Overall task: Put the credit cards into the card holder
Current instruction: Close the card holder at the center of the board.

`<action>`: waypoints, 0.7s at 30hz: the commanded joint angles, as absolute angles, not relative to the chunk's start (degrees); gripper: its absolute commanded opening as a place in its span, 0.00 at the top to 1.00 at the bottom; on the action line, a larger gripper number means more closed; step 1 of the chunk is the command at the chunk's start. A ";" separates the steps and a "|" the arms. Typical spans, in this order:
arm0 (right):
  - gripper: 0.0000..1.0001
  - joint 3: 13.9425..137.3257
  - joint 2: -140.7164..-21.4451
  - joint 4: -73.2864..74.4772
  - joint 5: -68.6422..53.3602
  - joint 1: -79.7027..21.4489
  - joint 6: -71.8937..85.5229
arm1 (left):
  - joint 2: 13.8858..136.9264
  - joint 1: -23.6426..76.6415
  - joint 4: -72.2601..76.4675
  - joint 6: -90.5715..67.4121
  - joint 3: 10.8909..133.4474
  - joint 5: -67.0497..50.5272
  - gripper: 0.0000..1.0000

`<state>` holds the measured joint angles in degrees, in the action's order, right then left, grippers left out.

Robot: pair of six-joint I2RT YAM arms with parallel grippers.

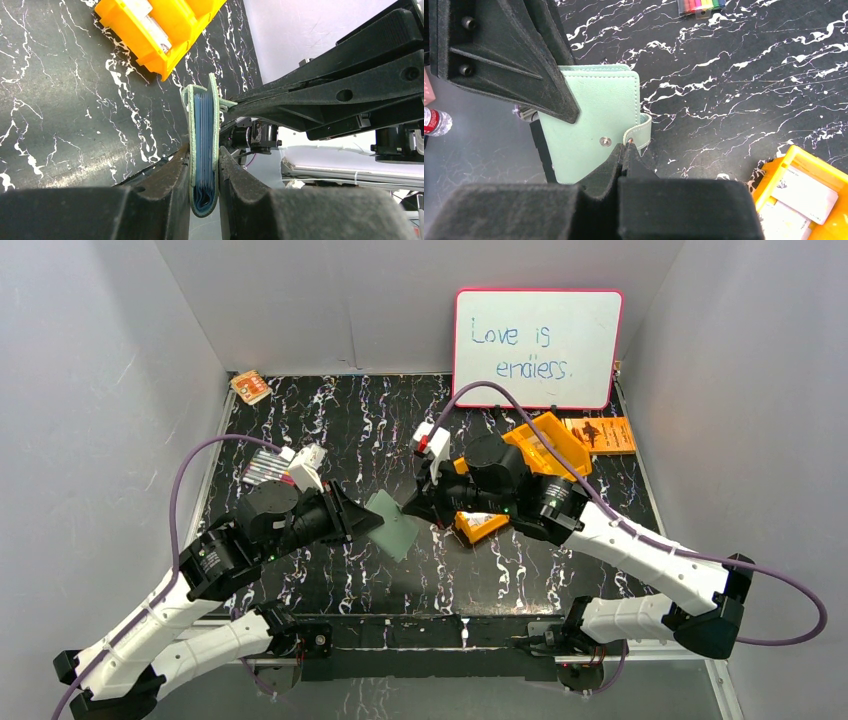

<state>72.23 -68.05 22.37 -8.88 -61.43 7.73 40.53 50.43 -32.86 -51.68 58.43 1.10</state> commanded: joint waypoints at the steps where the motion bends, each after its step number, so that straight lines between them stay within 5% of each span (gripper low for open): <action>1: 1.00 72.43 -68.52 19.14 -8.96 -62.63 6.94 | 39.58 50.36 -30.84 -52.46 58.34 1.96 1.00; 21: 1.00 71.39 -68.69 19.92 -8.72 -64.21 6.85 | 39.83 50.36 -31.15 -52.57 58.61 3.44 1.00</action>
<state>71.72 -68.73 22.09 -8.69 -63.51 7.25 40.64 50.43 -33.43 -52.10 58.11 1.80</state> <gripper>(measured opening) 0.011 0.186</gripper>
